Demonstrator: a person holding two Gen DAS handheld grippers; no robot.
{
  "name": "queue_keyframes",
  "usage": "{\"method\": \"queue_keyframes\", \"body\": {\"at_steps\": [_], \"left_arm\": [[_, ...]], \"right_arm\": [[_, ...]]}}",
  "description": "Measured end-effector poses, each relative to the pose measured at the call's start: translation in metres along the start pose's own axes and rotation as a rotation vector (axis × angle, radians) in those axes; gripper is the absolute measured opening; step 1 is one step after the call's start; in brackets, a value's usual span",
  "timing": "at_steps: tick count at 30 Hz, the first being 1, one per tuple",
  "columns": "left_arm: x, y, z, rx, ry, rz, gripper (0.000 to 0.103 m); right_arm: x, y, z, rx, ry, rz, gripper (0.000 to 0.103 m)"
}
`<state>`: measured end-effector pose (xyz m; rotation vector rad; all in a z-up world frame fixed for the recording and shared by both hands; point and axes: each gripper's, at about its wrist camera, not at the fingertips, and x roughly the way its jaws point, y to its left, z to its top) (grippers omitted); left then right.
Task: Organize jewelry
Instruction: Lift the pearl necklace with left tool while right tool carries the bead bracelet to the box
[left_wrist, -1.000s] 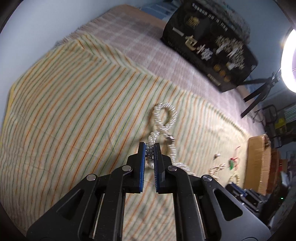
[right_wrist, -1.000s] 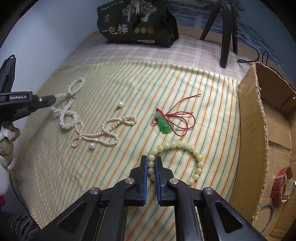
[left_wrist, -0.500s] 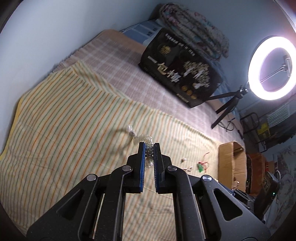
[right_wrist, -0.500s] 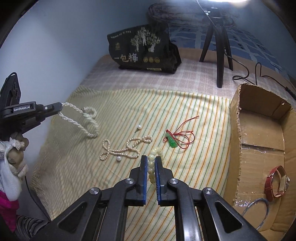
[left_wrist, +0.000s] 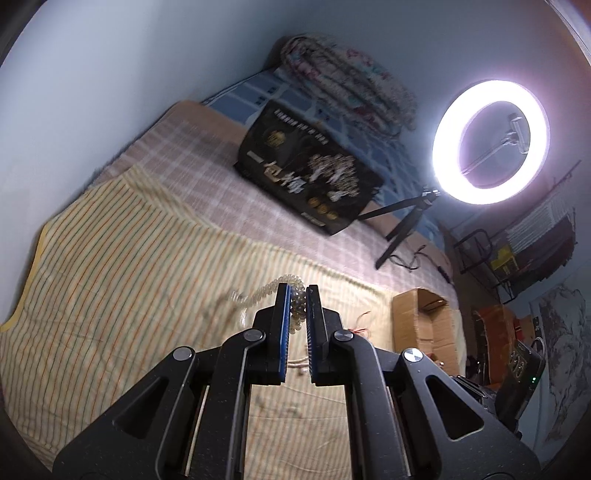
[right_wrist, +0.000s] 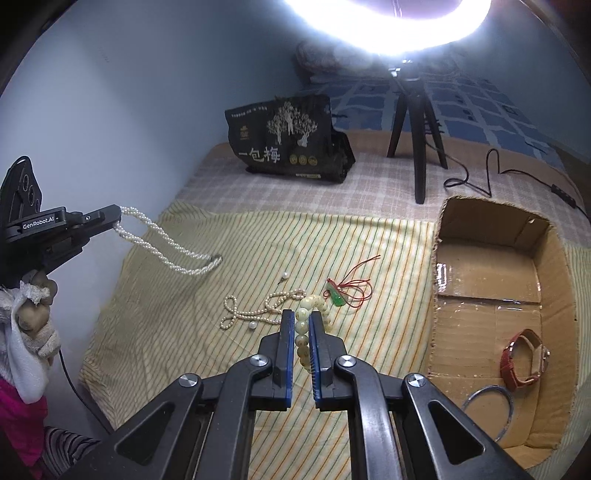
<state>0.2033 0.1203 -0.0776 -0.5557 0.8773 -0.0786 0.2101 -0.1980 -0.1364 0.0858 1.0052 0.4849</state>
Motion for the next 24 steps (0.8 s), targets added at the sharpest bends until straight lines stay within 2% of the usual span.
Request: {"method": "queue_keyframes", "body": {"at_steps": [9,14,24], "left_arm": [[-0.021,-0.056,-0.004,0.097,-0.023,-0.069,0.006],[-0.018,-0.091,-0.012,0.151,-0.009,-0.098,0.006],[-0.001,-0.175,-0.028,0.246,0.029,-0.177,0.006]], "right_arm": [[-0.047,-0.023,-0.005,0.016,-0.072,-0.037,0.005],[-0.076,-0.041,-0.013,0.015,-0.106,-0.099,0.005],[-0.115,-0.091,-0.033,0.084,-0.135,-0.162,0.005]]}}
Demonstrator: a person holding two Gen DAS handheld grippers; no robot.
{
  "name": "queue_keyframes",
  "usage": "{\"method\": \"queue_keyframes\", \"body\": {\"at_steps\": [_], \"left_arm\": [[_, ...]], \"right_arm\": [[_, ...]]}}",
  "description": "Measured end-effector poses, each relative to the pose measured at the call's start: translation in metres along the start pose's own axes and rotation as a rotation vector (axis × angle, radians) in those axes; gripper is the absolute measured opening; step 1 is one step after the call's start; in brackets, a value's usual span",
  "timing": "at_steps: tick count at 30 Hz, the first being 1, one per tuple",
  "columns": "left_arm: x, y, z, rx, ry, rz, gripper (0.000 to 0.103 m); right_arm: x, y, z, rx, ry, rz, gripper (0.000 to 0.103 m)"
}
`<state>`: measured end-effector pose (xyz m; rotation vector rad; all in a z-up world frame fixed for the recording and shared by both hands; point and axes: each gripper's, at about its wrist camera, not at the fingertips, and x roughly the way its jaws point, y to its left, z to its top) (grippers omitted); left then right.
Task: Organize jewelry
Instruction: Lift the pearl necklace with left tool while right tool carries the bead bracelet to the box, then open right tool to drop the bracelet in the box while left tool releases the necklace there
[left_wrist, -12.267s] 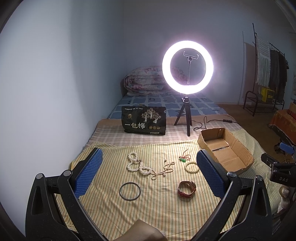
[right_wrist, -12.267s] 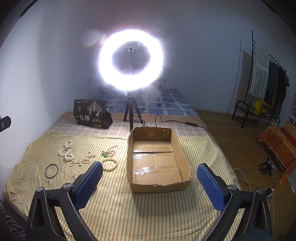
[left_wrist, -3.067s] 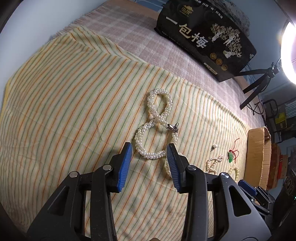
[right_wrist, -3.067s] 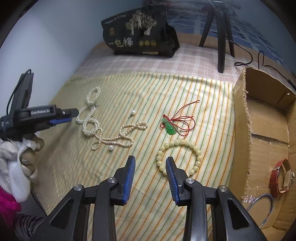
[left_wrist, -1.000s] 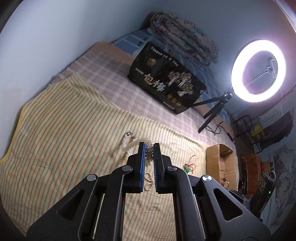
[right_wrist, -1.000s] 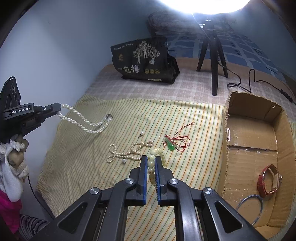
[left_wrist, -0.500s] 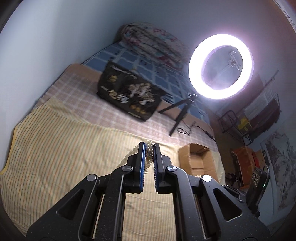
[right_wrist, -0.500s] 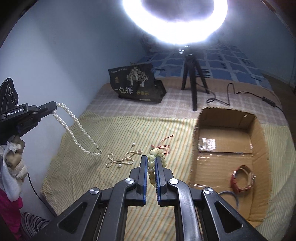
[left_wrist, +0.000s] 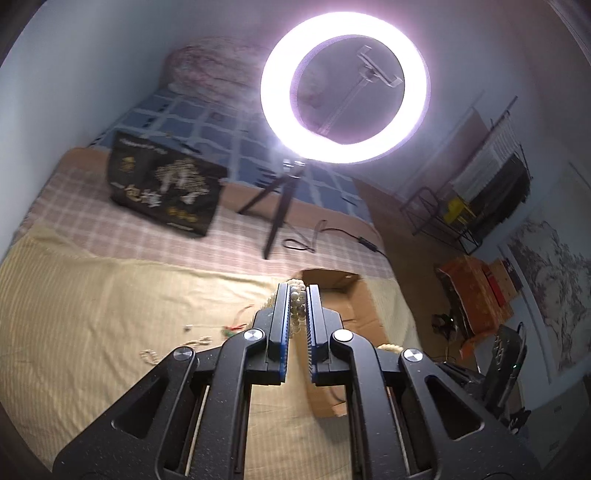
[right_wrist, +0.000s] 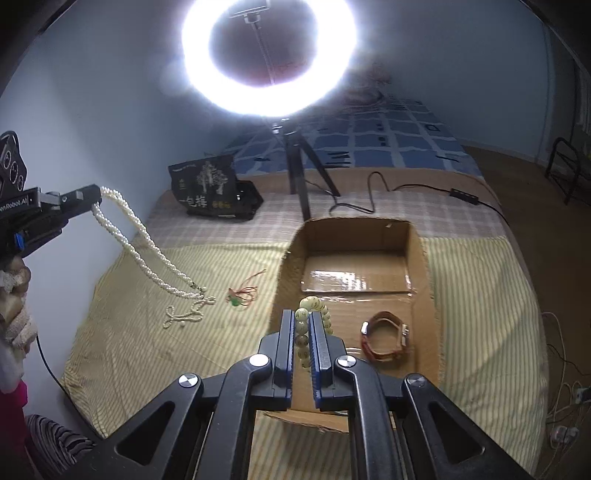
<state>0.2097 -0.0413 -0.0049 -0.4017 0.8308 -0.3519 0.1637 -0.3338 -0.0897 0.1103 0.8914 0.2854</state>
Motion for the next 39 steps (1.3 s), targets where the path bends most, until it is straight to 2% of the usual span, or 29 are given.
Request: {"method": "queue_keyframes", "body": {"at_steps": [8,14,26,28,30,31,33,35,37,39], "left_arm": [[0.029,-0.056,0.011,0.056,0.019,-0.053,0.006],[0.058,-0.081,0.015,0.079,0.046,-0.069,0.006],[0.114,-0.093,0.006,0.072,0.122,-0.051,0.006],[0.118,-0.092,0.005,0.071,0.133,-0.047,0.006],[0.119,-0.092,0.004,0.068,0.131,-0.037,0.006],[0.119,-0.092,0.005,0.07,0.136,-0.035,0.007],[0.119,-0.093,0.004,0.076,0.138,-0.031,0.017],[0.118,-0.092,0.003,0.084,0.135,-0.022,0.017],[0.118,-0.089,0.002,0.08,0.139,-0.021,0.017],[0.117,-0.086,0.0,0.075,0.142,-0.018,0.017]], "right_arm": [[-0.008,-0.027,-0.009,0.025,0.009,-0.018,0.005],[-0.009,-0.036,-0.013,0.031,0.021,-0.019,0.005],[0.003,-0.049,-0.02,0.048,0.06,-0.015,0.006],[0.004,-0.049,-0.02,0.045,0.061,-0.017,0.01],[0.004,-0.049,-0.02,0.047,0.058,-0.018,0.034],[0.003,-0.049,-0.02,0.048,0.054,-0.018,0.036],[0.003,-0.049,-0.021,0.051,0.054,-0.021,0.036],[0.003,-0.048,-0.021,0.054,0.048,-0.031,0.046],[0.002,-0.047,-0.021,0.054,0.042,-0.048,0.063],[0.001,-0.047,-0.021,0.057,0.037,-0.052,0.065]]}}
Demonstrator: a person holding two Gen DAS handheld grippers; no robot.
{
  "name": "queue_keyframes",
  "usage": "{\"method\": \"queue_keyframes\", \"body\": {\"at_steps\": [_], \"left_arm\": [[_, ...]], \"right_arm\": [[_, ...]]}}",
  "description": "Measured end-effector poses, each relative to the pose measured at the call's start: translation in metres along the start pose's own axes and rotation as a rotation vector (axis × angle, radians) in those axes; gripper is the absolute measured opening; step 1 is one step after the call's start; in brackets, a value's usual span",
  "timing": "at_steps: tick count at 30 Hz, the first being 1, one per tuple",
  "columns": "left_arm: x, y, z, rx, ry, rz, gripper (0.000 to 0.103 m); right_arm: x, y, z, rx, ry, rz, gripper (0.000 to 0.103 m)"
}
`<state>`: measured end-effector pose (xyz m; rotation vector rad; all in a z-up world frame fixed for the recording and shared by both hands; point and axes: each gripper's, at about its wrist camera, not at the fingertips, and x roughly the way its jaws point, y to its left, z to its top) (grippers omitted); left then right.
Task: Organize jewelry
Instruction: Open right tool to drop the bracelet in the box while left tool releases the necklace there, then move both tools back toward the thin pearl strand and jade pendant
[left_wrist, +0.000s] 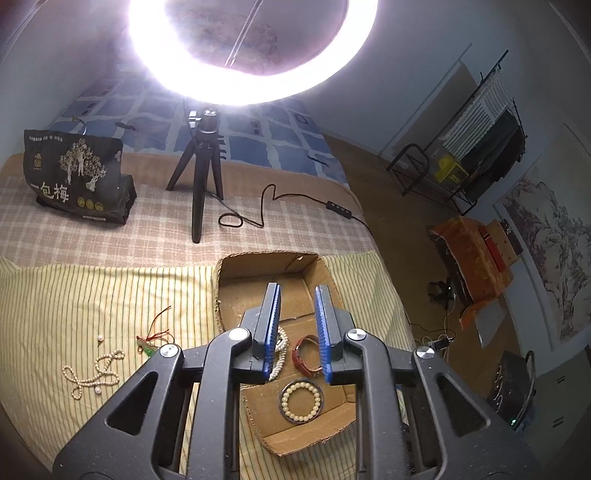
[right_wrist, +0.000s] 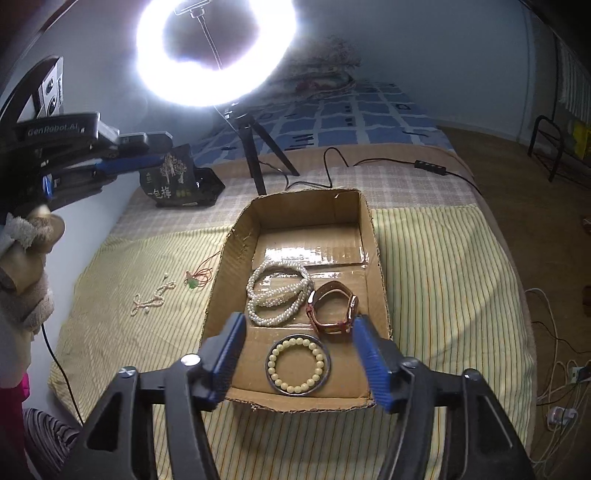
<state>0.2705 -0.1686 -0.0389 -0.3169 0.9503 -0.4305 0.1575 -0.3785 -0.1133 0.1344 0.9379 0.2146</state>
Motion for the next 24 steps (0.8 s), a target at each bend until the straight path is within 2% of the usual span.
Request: {"method": "queue_keyframes", "body": {"at_steps": [4,13,14,15,17,24], "left_arm": [[-0.003,0.007,-0.003,-0.002,0.0,0.016,0.017],[-0.022,0.027,-0.009,0.016,-0.014,0.062,0.018],[-0.027,0.032,-0.01,0.016,-0.017,0.072,0.021],[-0.029,0.035,-0.01,0.017,-0.02,0.078,0.029],[-0.036,0.044,-0.011,0.018,-0.031,0.096,0.035],[-0.063,0.08,-0.018,0.01,-0.068,0.18,0.035]], "right_arm": [[-0.001,0.002,0.0,0.006,-0.007,-0.003,0.073],[-0.002,0.013,0.003,0.004,-0.022,-0.005,0.078],[-0.002,0.015,0.004,0.003,-0.025,-0.003,0.079],[-0.002,0.017,0.004,0.003,-0.029,-0.002,0.08],[-0.002,0.022,0.005,-0.001,-0.033,0.002,0.08],[0.003,0.043,0.011,-0.019,-0.05,0.021,0.084]]}}
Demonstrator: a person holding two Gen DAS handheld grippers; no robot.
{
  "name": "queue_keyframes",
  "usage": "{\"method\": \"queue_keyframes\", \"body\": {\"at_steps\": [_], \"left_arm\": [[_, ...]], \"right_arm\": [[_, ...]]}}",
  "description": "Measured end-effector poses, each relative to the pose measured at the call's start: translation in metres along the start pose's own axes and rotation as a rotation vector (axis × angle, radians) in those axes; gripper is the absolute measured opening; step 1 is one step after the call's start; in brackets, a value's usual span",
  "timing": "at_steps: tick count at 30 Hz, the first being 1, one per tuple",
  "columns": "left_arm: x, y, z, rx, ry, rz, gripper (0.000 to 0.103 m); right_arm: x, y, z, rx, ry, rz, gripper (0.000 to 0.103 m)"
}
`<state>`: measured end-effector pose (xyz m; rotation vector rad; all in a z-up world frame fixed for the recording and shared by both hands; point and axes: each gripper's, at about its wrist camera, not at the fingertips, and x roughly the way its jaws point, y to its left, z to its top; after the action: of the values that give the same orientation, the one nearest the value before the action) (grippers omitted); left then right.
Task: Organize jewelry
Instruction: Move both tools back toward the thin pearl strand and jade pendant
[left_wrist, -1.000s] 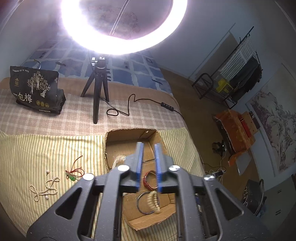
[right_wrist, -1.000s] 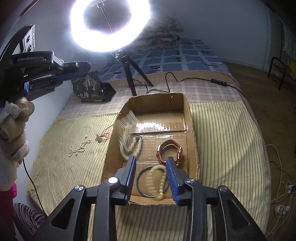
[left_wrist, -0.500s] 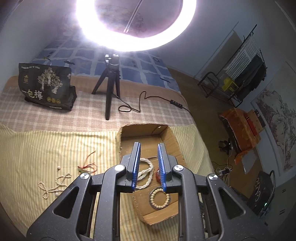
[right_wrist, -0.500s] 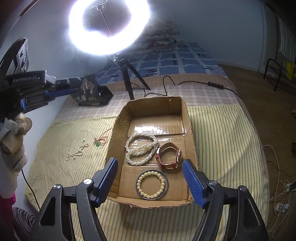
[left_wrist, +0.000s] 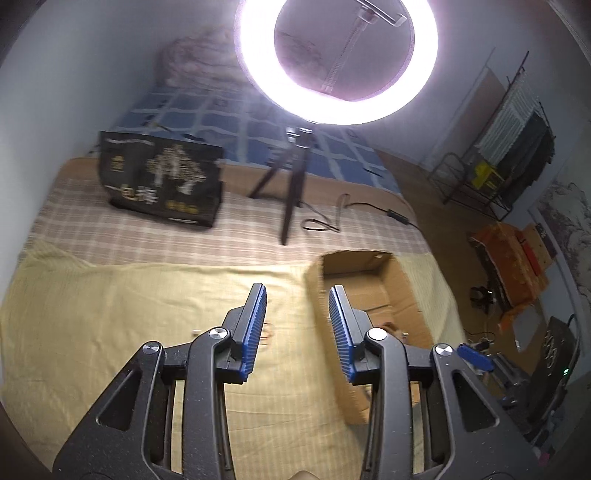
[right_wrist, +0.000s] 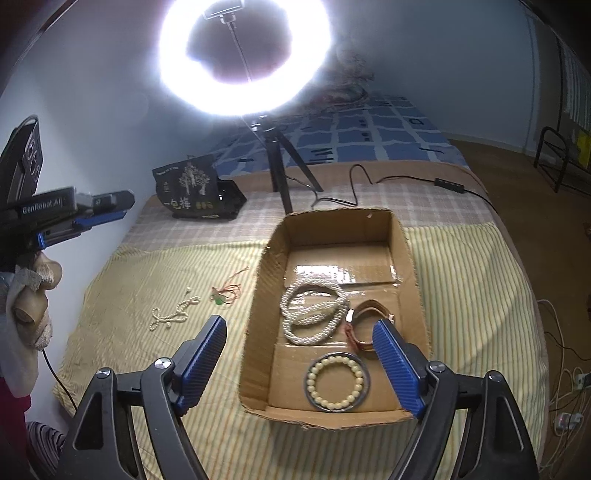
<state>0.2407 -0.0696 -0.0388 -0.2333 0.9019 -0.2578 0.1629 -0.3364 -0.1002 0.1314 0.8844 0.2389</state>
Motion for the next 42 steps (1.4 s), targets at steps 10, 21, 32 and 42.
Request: {"method": "queue_keyframes", "body": {"at_steps": [10,21,32,42], "left_arm": [[-0.016,0.065,-0.029,0.003,-0.021,0.076,0.05],[-0.001,0.126,-0.064,-0.072,0.085,0.113,0.053],[0.034,0.123,-0.076,-0.037,0.199,0.037,0.052],[0.061,0.118,-0.086,-0.033,0.27,0.002,0.047]], "right_arm": [[0.008,0.029,0.004,-0.034,-0.04,0.01,0.084],[0.025,0.068,0.009,-0.126,-0.082,0.027,0.091],[0.086,0.095,0.023,-0.136,0.098,0.09,0.084],[0.164,0.114,0.026,-0.089,0.29,0.152,0.05]]}}
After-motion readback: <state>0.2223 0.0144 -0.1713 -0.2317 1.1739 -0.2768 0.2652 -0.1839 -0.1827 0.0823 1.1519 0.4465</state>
